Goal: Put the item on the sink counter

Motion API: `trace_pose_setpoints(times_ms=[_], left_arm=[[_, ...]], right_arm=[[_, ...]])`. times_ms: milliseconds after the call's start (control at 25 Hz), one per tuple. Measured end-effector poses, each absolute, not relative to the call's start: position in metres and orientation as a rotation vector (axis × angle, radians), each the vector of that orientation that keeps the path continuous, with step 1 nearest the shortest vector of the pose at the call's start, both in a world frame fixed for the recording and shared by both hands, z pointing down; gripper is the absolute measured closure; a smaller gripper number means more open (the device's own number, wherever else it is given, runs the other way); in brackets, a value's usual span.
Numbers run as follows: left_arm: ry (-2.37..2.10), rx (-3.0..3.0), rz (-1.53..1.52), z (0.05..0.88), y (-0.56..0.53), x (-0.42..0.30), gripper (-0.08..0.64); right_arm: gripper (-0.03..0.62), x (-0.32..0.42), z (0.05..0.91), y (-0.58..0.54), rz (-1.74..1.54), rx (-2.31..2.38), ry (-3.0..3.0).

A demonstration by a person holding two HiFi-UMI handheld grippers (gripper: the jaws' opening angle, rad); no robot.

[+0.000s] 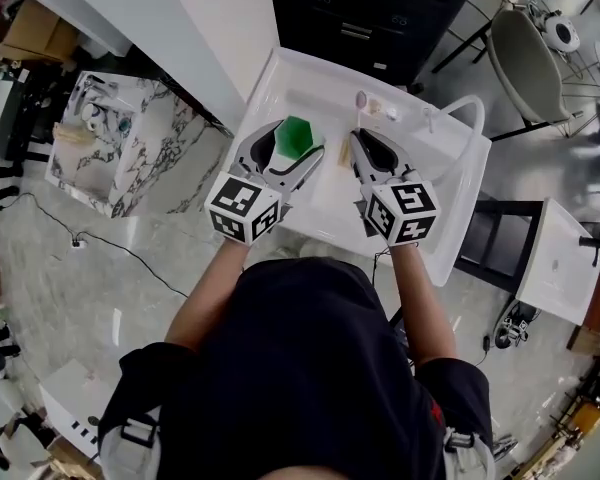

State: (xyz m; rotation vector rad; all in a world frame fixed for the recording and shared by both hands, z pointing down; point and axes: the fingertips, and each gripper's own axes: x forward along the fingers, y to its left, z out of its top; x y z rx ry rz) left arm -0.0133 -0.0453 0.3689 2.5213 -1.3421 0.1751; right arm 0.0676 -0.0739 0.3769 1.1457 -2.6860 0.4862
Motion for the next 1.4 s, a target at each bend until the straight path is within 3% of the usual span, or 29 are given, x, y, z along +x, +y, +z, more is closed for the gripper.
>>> trace_pose_setpoints(times_ms=[1400], left_arm=[[-1.191, 2.466, 0.270, 0.419, -0.127, -0.045, 0.238]], right_arm=[[0.529, 0.046, 0.429, -0.136, 0.632, 1.235, -2.504]])
